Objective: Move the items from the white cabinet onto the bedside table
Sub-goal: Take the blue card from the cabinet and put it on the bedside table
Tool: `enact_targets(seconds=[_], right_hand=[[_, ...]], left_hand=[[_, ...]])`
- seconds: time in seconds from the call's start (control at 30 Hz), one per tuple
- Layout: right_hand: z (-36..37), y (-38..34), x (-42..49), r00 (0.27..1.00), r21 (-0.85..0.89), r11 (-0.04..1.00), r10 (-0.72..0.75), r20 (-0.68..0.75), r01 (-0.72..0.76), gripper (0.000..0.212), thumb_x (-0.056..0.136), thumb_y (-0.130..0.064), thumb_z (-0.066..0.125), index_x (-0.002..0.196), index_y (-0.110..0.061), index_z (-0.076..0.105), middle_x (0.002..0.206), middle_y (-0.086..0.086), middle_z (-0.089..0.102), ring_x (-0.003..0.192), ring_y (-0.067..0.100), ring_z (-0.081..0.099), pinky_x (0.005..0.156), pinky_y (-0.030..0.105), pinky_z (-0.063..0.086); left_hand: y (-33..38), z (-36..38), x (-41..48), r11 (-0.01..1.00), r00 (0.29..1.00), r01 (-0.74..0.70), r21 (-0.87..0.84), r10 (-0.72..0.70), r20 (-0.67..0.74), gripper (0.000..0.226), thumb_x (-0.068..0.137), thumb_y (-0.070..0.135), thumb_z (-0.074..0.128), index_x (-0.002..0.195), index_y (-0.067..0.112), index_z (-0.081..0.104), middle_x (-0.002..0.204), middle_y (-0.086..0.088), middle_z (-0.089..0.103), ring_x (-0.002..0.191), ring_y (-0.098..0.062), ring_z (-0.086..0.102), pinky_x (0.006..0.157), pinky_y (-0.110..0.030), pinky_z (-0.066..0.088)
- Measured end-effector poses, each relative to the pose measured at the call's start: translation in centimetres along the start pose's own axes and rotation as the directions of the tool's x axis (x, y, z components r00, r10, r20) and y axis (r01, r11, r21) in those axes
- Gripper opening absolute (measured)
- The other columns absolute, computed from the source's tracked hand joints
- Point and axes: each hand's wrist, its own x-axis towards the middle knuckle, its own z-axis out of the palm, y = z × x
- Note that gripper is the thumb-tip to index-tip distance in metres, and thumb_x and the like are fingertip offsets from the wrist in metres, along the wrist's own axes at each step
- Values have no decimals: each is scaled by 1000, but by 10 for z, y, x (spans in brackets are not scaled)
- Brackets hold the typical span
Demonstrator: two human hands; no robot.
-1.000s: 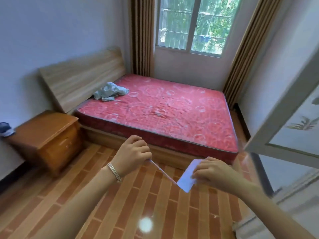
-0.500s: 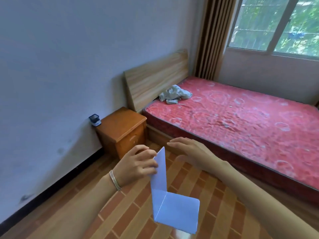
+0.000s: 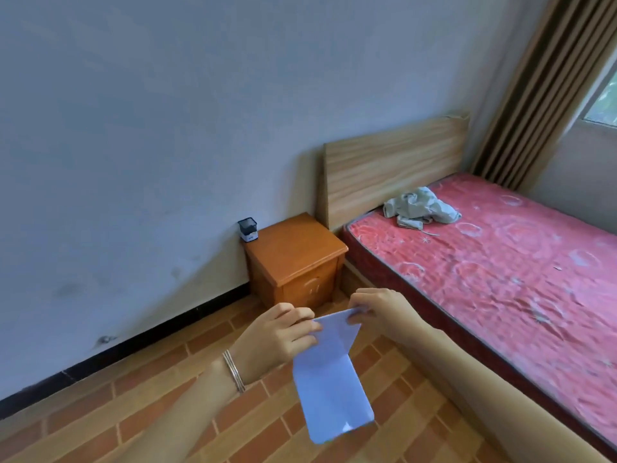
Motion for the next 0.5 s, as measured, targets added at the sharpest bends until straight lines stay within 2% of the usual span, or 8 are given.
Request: enact_targets(seconds=[0.07, 0.13, 0.27, 0.37, 0.5], right_hand=[[-6, 26, 35, 997, -64, 997, -45, -70, 41, 10, 80, -29, 67, 78, -22, 60, 79, -16, 56, 72, 16, 57, 56, 33, 47], [-10, 53, 70, 987, -86, 994, -84, -139, 73, 11, 78, -34, 65, 76, -24, 60, 79, -14, 59, 67, 15, 58, 48, 30, 45], [-26, 96, 135, 970, -96, 989, -131, -205, 113, 13, 76, -38, 61, 71, -26, 60, 75, -12, 58, 57, 12, 55, 41, 22, 34], [-34, 114, 173, 957, -89, 986, -161, -240, 143, 12, 75, -34, 64, 71, -23, 63, 71, -10, 58, 54, 12, 54, 39, 23, 33], [-23, 138, 220, 967, -47, 988, -153, -202, 146, 16, 76, -25, 72, 67, -22, 59, 67, -12, 50, 52, 12, 47, 39, 21, 28]], left_hand=[[-27, 16, -1, 994, 991, 106, -11, -105, 79, 28, 85, 2, 48, 94, 20, 68, 107, 6, 65, 104, -18, 55, 82, -28, 39], [-53, 30, 0, 970, 962, 243, -18, -239, 136, 30, 82, 9, 52, 104, 20, 68, 111, 6, 64, 106, -17, 51, 85, -27, 36], [-99, 55, 11, 848, 826, 530, 21, -522, 215, 37, 80, 26, 54, 116, 23, 65, 118, 7, 62, 113, -15, 48, 93, -31, 40], [-120, 73, 19, 777, 746, 628, 40, -616, 252, 45, 76, 25, 67, 120, 22, 63, 120, 6, 62, 113, -16, 51, 92, -34, 47], [-148, 100, 21, 735, 692, 673, 77, -664, 284, 43, 77, 32, 57, 118, 23, 64, 118, 7, 63, 112, -15, 51, 91, -33, 47]])
